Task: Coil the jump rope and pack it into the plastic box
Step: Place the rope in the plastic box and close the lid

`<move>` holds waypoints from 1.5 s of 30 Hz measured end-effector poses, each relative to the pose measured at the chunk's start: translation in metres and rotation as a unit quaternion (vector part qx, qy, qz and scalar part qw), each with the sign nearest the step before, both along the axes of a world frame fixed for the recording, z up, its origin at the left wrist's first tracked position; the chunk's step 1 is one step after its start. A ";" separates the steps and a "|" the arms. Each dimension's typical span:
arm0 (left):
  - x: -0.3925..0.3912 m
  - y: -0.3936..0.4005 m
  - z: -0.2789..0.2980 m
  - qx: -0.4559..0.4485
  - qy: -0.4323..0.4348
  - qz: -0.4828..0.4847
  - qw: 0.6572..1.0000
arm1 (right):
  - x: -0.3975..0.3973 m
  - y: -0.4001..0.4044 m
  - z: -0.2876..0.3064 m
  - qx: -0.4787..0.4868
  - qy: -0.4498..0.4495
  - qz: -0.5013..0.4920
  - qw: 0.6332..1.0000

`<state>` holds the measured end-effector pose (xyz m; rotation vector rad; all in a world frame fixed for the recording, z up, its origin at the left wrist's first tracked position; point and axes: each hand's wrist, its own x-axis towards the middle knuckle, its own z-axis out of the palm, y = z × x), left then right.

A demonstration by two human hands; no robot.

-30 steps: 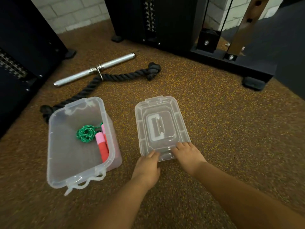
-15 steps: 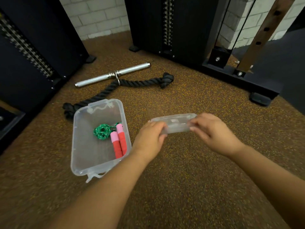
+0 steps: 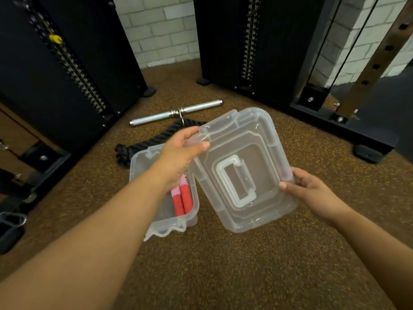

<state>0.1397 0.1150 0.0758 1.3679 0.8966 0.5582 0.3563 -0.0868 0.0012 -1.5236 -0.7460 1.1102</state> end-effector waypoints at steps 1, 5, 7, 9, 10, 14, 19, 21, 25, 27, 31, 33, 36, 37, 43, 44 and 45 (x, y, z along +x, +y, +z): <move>-0.006 -0.001 -0.004 -0.024 -0.010 0.032 0.999 | -0.005 0.007 0.002 0.014 0.018 -0.001 1.000; -0.031 -0.022 -0.027 -0.068 0.021 0.092 0.993 | -0.037 0.039 0.009 0.044 0.068 -0.032 0.996; -0.044 -0.031 -0.038 -0.061 0.039 0.114 0.991 | -0.056 0.054 0.009 0.041 0.083 -0.058 0.994; -0.059 -0.034 -0.046 -0.066 0.047 0.138 0.987 | -0.074 0.066 0.004 0.027 0.088 -0.072 0.993; -0.067 -0.034 -0.048 -0.065 0.049 0.141 0.987 | -0.082 0.071 0.002 0.019 0.091 -0.073 0.993; -0.097 -0.027 -0.060 -0.032 0.085 0.151 0.984 | -0.113 0.089 -0.006 -0.014 0.096 -0.079 0.992; -0.121 -0.016 -0.066 0.018 0.166 0.161 0.973 | -0.139 0.114 -0.021 -0.077 0.054 -0.080 0.992; -0.129 -0.007 -0.070 0.021 0.198 0.165 0.966 | -0.149 0.123 -0.026 -0.093 0.038 -0.087 0.991; -0.143 0.011 -0.079 0.009 0.225 0.163 0.961 | -0.166 0.141 -0.034 -0.124 -0.016 -0.083 0.989; -0.149 0.016 -0.083 -0.003 0.223 0.168 0.960 | -0.172 0.148 -0.037 -0.137 -0.034 -0.077 0.987; -0.157 0.024 -0.091 -0.033 0.212 0.191 0.958 | -0.180 0.162 -0.043 -0.142 -0.063 -0.071 0.985; -0.158 0.025 -0.091 -0.036 0.210 0.192 0.958 | -0.182 0.163 -0.044 -0.141 -0.082 -0.077 0.984; -0.158 0.026 -0.092 -0.038 0.212 0.192 0.958 | -0.184 0.160 -0.045 -0.130 -0.107 -0.075 0.983; -0.158 0.027 -0.094 -0.039 0.211 0.196 0.957 | -0.184 0.160 -0.045 -0.126 -0.107 -0.076 0.983; -0.156 0.027 -0.100 -0.033 0.229 0.209 0.950 | -0.188 0.153 -0.051 -0.129 -0.089 -0.069 0.985; -0.156 0.027 -0.100 -0.028 0.235 0.212 0.948 | -0.188 0.151 -0.054 -0.129 -0.092 -0.067 0.985; -0.156 0.026 -0.100 -0.017 0.242 0.210 0.947 | -0.189 0.149 -0.055 -0.128 -0.098 -0.065 0.985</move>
